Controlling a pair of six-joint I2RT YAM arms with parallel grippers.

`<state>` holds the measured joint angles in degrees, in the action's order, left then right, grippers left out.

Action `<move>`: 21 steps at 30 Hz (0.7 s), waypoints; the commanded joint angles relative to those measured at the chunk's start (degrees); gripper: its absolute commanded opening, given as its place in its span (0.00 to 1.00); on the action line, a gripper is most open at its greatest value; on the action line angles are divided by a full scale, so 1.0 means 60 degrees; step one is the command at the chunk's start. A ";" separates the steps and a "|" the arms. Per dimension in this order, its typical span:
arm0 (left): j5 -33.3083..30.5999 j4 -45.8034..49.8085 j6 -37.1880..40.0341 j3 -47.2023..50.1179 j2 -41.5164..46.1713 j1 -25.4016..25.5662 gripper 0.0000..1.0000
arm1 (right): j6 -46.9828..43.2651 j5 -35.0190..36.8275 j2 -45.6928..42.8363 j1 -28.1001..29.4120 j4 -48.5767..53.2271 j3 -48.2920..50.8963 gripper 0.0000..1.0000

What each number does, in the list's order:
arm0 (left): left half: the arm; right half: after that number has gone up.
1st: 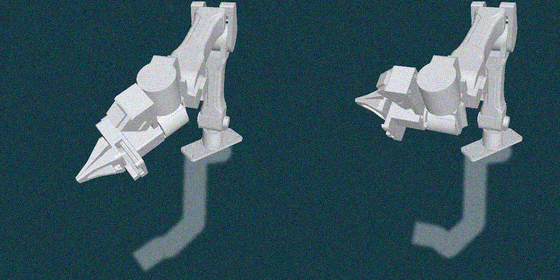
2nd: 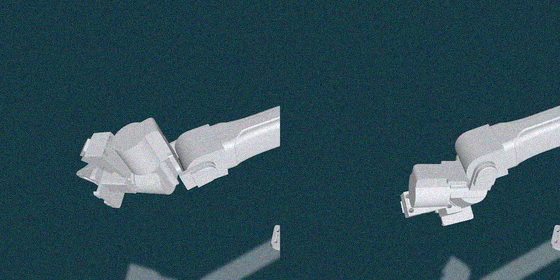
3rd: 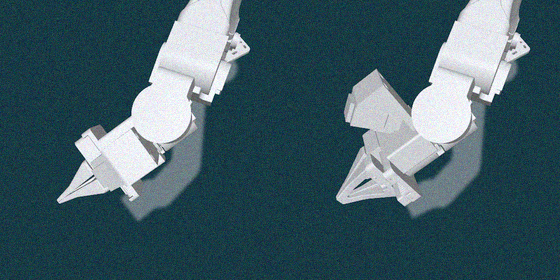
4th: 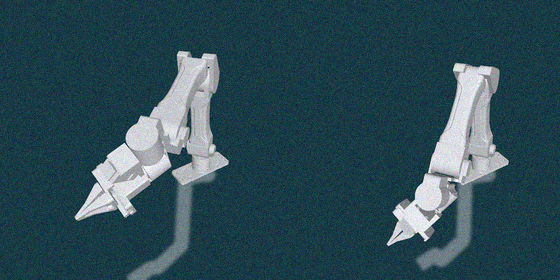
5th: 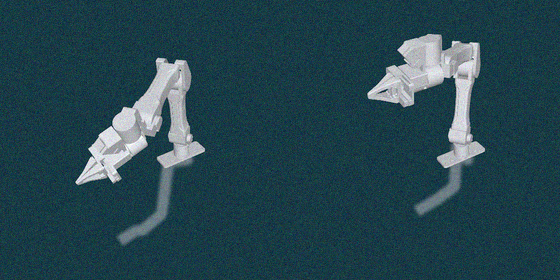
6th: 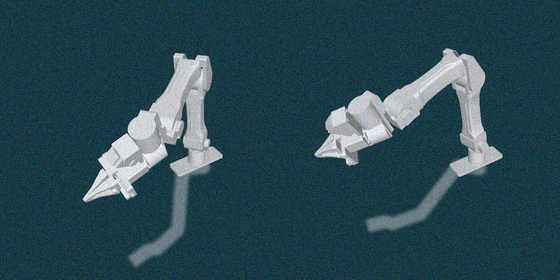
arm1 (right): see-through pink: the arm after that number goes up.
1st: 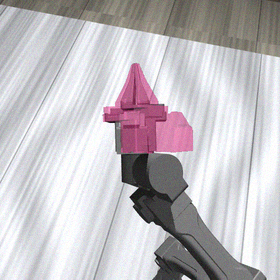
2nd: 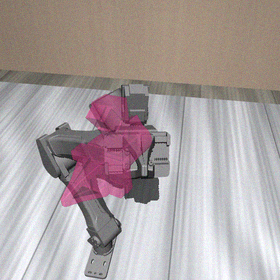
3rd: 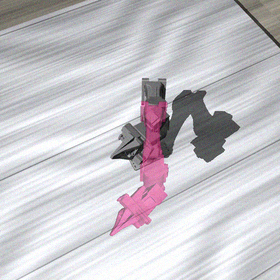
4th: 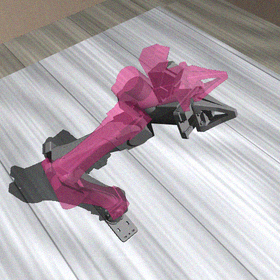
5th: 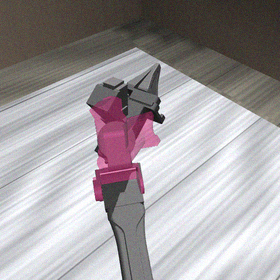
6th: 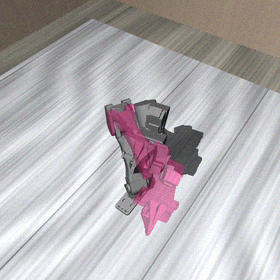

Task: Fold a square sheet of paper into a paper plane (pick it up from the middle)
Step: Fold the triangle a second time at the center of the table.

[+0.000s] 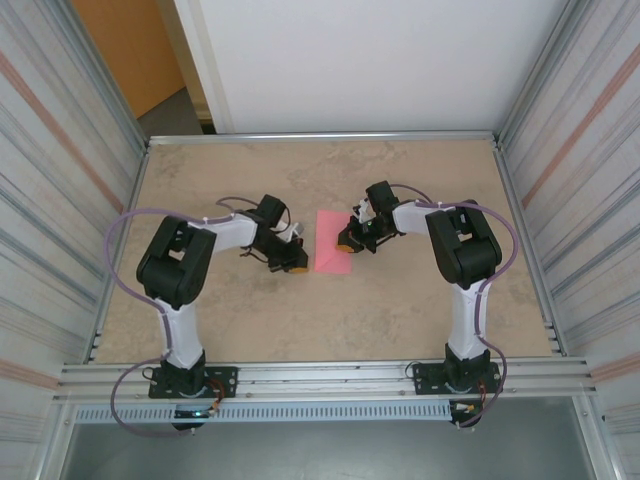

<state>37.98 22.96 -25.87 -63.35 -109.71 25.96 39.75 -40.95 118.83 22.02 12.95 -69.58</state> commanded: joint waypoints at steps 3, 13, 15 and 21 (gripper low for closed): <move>0.0526 -0.0816 -0.0687 0.0049 0.0825 0.0207 0.02 | -0.0242 0.2166 0.1084 -0.0212 0.1169 0.0497 0.00; -0.0202 -0.1038 -0.1300 -0.0360 -0.0093 0.0610 0.01 | -0.0223 0.2112 0.1081 -0.0203 0.1124 0.0502 0.00; -0.0410 -0.0821 -0.1284 -0.0424 -0.0247 0.0610 0.00 | -0.0210 0.2086 0.1084 -0.0206 0.1094 0.0501 0.00; -0.0673 -0.0344 -0.1448 -0.0440 -0.0639 0.0625 0.00 | -0.0344 0.1875 0.0782 -0.0216 0.0846 0.0263 0.01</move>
<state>36.18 17.28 -33.45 -64.99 -112.33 29.69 39.70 -40.99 118.80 22.02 12.97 -69.78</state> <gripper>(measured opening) 0.048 0.043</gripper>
